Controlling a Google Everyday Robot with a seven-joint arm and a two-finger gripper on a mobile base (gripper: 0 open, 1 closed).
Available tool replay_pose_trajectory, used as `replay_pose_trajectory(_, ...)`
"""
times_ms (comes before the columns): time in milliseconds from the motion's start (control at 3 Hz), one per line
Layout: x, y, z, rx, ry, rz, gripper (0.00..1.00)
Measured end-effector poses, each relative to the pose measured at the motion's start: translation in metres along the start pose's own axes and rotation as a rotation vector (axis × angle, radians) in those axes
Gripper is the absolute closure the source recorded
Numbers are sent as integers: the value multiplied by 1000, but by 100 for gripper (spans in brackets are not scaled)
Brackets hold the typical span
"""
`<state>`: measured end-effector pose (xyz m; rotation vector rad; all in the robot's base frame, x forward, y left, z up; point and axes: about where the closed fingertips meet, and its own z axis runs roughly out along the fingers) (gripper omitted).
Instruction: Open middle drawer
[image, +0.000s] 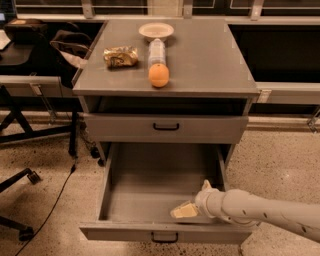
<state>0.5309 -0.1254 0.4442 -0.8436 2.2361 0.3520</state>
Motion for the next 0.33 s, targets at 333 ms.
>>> replay_pose_trajectory(333, -4, 3, 3, -6, 0, -8, 0)
